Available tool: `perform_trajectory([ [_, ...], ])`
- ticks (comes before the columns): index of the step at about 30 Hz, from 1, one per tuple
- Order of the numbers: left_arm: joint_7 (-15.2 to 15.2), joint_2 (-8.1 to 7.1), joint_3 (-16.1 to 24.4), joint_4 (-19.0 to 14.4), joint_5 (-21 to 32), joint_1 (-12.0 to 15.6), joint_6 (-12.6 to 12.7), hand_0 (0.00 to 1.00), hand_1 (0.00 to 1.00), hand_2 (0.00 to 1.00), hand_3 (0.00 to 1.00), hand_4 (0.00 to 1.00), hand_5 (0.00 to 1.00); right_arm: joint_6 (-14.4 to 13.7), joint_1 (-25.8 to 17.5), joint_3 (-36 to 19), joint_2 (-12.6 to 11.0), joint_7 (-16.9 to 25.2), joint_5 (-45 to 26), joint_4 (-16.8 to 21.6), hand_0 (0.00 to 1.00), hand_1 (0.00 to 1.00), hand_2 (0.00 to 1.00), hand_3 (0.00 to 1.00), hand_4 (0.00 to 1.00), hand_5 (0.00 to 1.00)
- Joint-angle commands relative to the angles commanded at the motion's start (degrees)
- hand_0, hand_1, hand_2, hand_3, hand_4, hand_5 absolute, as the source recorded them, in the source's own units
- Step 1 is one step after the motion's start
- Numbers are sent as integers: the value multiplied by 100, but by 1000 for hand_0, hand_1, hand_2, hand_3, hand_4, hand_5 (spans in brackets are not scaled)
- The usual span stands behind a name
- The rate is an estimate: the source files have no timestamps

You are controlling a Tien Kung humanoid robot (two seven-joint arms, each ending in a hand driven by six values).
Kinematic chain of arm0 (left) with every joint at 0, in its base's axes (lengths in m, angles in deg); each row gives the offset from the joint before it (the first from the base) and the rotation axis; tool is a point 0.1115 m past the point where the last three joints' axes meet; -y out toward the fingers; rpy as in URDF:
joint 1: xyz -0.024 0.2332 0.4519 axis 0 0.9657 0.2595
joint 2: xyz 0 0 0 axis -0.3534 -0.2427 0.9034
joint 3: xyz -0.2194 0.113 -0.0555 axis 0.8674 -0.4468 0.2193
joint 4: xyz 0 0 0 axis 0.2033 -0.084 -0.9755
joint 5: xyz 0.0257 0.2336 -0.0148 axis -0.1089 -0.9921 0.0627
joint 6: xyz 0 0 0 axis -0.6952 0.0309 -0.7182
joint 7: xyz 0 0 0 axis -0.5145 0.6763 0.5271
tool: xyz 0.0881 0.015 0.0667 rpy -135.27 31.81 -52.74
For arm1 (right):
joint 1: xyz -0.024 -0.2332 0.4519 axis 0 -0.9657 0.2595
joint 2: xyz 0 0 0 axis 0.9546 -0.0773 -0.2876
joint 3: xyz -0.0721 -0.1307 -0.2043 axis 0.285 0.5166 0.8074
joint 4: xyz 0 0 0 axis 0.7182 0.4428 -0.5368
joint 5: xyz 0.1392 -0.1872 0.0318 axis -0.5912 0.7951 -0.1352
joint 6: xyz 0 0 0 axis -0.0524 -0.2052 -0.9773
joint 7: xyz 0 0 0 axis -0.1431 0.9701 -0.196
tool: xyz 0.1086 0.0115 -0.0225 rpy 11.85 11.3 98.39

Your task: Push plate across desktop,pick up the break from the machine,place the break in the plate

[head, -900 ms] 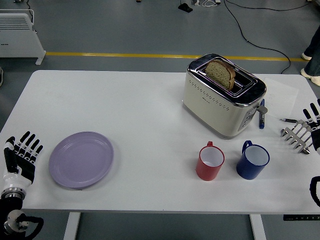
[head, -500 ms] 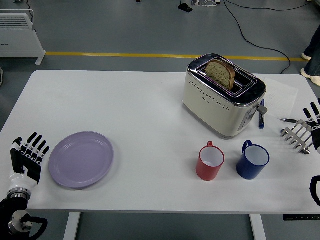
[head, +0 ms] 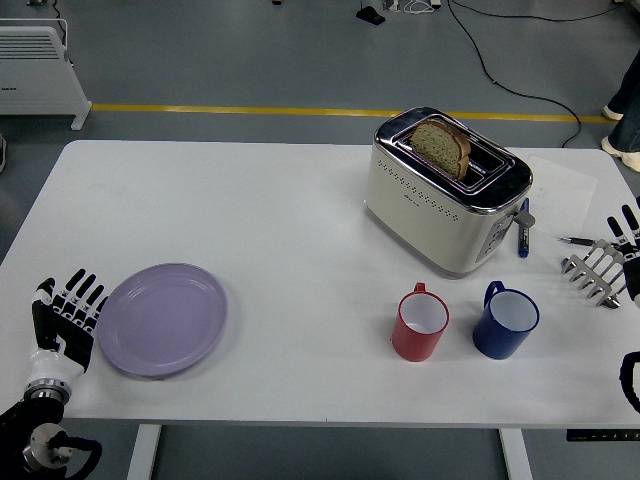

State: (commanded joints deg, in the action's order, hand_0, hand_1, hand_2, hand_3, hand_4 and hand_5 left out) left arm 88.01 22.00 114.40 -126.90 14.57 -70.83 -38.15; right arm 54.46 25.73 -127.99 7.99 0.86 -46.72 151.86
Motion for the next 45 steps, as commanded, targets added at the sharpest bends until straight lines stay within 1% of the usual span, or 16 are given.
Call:
perform_trajectory([
  [12, 46, 0, -291, 25, 318, 18, -162, 841, 849, 845, 767, 562, 998, -1, -40, 39, -1, 6, -6, -10, 755, 736, 732, 747, 519, 565],
  [24, 110, 0, -579, 81, 675, -24, -319, 837, 844, 843, 766, 562, 998, 2, -57, 61, 4, 11, -7, -9, 754, 736, 731, 747, 519, 565],
  [28, 100, 0, -729, 187, 746, -121, -363, 837, 844, 843, 766, 562, 998, 1, -52, 62, 7, 12, -7, -9, 754, 736, 731, 747, 519, 565],
  [38, 143, 0, -1129, 261, 957, -362, -479, 835, 842, 842, 765, 561, 998, 0, -16, 53, 15, 17, -3, -7, 754, 736, 731, 746, 519, 565],
  [45, 137, 0, -1375, 337, 1165, -445, -582, 835, 841, 842, 764, 562, 998, 2, -3, 27, 19, 19, 0, 6, 754, 736, 731, 746, 518, 564],
])
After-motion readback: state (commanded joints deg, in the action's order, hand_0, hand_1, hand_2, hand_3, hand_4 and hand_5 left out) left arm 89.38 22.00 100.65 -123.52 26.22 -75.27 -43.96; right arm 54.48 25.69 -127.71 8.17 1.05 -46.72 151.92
